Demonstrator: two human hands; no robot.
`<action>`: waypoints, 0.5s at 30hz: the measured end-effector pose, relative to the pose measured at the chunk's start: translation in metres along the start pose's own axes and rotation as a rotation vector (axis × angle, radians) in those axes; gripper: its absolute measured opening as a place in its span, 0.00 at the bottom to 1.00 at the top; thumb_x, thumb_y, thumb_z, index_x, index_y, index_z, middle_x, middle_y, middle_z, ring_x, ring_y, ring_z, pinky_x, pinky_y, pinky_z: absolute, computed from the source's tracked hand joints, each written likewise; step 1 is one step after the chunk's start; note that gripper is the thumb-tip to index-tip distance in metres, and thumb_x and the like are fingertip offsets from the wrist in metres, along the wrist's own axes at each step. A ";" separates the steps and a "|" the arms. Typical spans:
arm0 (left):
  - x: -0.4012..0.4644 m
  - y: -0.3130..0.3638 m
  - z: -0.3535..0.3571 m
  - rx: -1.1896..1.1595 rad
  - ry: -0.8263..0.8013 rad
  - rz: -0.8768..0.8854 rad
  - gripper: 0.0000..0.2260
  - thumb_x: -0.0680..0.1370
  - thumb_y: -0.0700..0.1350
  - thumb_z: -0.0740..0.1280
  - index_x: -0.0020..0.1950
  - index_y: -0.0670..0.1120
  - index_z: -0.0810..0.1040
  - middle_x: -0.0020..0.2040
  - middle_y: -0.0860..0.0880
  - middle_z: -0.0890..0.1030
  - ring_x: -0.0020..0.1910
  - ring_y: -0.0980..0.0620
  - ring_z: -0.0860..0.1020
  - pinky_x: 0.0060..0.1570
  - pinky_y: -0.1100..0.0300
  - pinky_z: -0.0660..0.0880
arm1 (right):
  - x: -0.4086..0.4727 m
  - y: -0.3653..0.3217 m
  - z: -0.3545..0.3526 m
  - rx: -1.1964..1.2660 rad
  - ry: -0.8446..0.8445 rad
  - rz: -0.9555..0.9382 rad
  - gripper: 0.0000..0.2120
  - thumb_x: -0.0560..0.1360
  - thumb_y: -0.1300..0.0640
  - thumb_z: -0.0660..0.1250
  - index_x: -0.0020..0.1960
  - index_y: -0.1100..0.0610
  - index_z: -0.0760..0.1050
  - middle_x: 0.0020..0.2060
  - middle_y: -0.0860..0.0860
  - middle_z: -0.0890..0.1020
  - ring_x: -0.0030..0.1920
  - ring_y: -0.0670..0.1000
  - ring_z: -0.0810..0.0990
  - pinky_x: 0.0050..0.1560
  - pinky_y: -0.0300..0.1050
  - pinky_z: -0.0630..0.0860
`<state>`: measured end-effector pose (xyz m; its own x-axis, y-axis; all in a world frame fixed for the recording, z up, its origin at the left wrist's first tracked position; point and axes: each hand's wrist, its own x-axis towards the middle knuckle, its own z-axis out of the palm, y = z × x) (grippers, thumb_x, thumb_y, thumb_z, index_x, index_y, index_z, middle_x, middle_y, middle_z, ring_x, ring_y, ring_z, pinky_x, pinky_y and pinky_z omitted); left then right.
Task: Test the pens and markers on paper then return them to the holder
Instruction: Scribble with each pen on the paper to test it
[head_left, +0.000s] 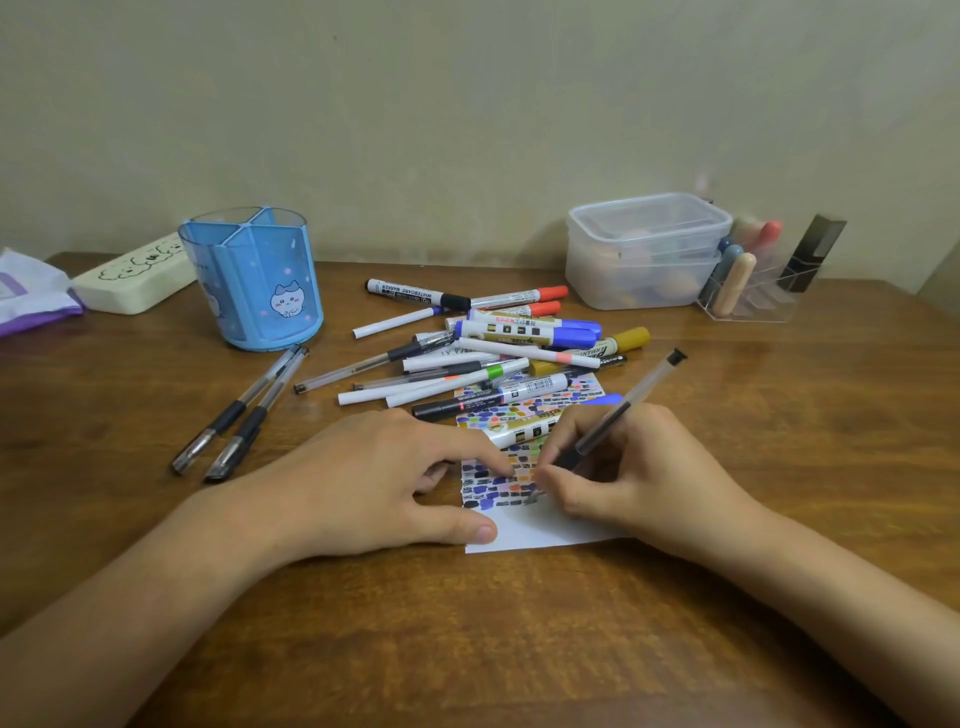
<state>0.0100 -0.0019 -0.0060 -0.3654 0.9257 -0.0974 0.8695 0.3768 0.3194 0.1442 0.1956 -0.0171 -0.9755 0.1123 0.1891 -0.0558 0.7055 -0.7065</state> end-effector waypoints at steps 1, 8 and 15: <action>0.000 0.000 0.000 -0.001 -0.003 0.000 0.22 0.72 0.71 0.64 0.65 0.73 0.68 0.33 0.53 0.71 0.38 0.62 0.73 0.31 0.63 0.62 | 0.000 0.000 0.000 -0.007 0.004 0.007 0.06 0.72 0.59 0.74 0.38 0.51 0.81 0.32 0.46 0.84 0.31 0.42 0.80 0.34 0.35 0.73; 0.000 0.001 0.000 -0.005 -0.007 0.000 0.21 0.72 0.71 0.64 0.65 0.73 0.68 0.34 0.54 0.71 0.39 0.66 0.72 0.31 0.64 0.62 | 0.000 0.000 0.000 -0.006 -0.001 0.007 0.05 0.73 0.58 0.74 0.39 0.51 0.82 0.32 0.46 0.84 0.31 0.43 0.80 0.34 0.34 0.73; -0.001 0.001 -0.001 0.003 -0.009 -0.002 0.22 0.72 0.71 0.64 0.65 0.72 0.68 0.33 0.53 0.70 0.37 0.62 0.73 0.31 0.63 0.63 | 0.000 -0.002 -0.001 -0.007 0.002 -0.003 0.05 0.73 0.58 0.74 0.39 0.51 0.82 0.33 0.45 0.84 0.33 0.43 0.81 0.35 0.35 0.74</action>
<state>0.0105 -0.0022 -0.0053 -0.3643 0.9252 -0.1060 0.8699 0.3787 0.3161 0.1448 0.1949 -0.0156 -0.9749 0.1112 0.1928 -0.0576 0.7105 -0.7013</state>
